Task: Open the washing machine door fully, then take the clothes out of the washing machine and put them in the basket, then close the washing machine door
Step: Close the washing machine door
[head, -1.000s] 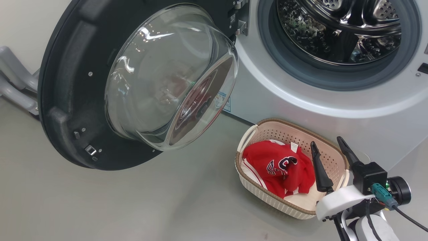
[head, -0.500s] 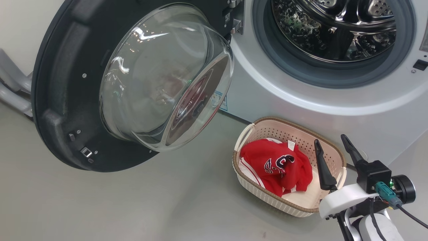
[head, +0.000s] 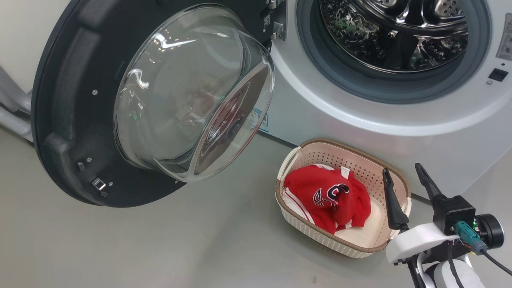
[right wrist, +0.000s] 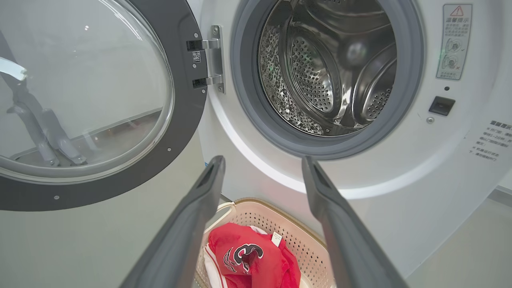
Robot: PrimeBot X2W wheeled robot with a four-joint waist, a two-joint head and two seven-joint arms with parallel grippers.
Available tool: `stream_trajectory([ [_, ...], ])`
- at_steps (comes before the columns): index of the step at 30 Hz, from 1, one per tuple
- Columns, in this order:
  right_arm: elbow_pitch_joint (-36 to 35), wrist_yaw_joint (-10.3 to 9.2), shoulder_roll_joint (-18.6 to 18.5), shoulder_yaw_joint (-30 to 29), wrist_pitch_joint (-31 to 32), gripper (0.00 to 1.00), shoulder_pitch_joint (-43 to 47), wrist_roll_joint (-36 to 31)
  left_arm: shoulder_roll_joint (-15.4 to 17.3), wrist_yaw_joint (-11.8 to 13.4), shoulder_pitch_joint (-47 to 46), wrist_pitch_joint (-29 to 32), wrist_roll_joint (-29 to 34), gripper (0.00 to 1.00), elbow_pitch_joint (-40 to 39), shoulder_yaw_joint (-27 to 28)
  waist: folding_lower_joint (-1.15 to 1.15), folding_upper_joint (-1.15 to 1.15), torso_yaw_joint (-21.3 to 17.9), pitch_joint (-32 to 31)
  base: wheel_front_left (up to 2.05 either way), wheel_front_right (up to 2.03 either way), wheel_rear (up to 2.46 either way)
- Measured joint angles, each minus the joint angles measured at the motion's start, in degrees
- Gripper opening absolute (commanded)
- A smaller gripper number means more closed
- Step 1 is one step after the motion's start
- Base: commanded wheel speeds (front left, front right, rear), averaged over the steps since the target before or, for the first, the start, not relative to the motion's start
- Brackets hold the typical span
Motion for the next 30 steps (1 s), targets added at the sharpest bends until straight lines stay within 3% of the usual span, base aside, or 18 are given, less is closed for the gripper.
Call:
stream_trajectory([
  [12,-1.26,-0.53,0.21,-0.69,0.0,1.0,0.99,0.03,-1.03,-0.77,-4.08,5.57,0.03,0.0,2.26,-5.27,0.0,0.0,0.07,0.52,0.0,0.0,0.0],
  [30,-2.21,-1.12,0.27,-1.23,-0.01,1.0,1.7,0.04,-0.8,-5.09,-6.01,13.56,-0.08,0.0,4.25,-9.83,0.0,0.0,0.48,0.75,0.0,0.0,0.0],
])
